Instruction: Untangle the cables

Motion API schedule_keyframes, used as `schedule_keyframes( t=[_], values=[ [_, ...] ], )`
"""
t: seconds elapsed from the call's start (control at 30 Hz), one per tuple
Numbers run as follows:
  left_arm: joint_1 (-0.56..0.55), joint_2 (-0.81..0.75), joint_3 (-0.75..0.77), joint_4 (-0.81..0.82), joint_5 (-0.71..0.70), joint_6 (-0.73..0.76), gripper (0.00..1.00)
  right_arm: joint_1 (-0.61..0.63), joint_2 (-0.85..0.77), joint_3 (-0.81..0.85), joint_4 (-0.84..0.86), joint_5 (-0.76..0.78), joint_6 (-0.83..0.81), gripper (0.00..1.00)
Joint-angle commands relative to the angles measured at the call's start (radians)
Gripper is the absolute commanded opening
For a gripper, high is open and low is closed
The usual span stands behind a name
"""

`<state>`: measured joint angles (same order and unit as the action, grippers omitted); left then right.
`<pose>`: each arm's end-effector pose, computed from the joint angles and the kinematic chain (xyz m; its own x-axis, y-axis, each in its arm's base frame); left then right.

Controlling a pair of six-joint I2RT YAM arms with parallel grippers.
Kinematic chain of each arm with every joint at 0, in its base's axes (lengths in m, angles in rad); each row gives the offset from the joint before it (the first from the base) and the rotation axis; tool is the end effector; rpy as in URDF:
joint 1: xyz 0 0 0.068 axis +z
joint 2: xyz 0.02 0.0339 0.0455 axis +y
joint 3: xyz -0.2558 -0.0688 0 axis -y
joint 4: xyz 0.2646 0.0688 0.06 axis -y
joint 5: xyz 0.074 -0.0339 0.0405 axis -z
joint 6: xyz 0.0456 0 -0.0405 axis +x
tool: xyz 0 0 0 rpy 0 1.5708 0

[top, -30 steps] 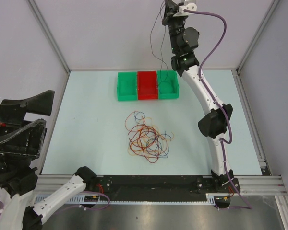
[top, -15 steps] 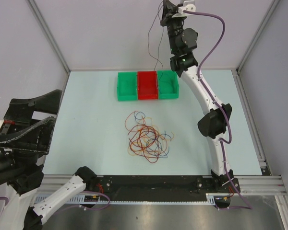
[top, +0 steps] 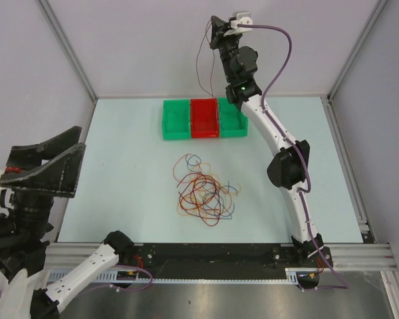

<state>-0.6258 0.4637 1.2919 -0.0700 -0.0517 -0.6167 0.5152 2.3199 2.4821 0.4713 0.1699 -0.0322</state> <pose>0.0117 -0.0055 0.5456 0.1339 -0.8094 -0.5718 0.7747 0.4453 -0.4489 0.4750 0.2601 0.4732 0.5267 0.2617 -0.8088 -0.3503 0.9337 0.0741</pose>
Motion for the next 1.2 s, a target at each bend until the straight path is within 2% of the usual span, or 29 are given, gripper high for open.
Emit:
schedule_keyframes(
  t=[0.0,0.17,0.37,0.7,0.97,1.17],
  values=[
    [0.005,-0.002,-0.038,-0.379,-0.204,0.043,1.00,0.011,0.015,0.035,0.023,-0.013,0.028,0.00],
    [0.006,-0.019,-0.137,-0.626,-0.319,0.035,1.00,0.017,0.032,0.034,0.016,-0.018,0.066,0.00],
    [0.006,-0.005,-0.276,-0.758,-0.358,0.031,0.99,0.020,0.067,0.032,0.020,-0.007,0.098,0.00],
    [0.005,-0.071,-0.436,-0.795,-0.422,0.052,1.00,0.017,0.090,-0.049,0.043,0.019,0.075,0.00],
    [0.005,-0.109,-0.457,-0.760,-0.425,0.066,0.99,0.017,0.082,-0.156,0.064,0.022,0.075,0.00],
    [0.021,-0.091,-0.456,-0.761,-0.428,0.064,0.97,0.019,0.021,-0.330,0.128,0.056,0.089,0.00]
  ],
)
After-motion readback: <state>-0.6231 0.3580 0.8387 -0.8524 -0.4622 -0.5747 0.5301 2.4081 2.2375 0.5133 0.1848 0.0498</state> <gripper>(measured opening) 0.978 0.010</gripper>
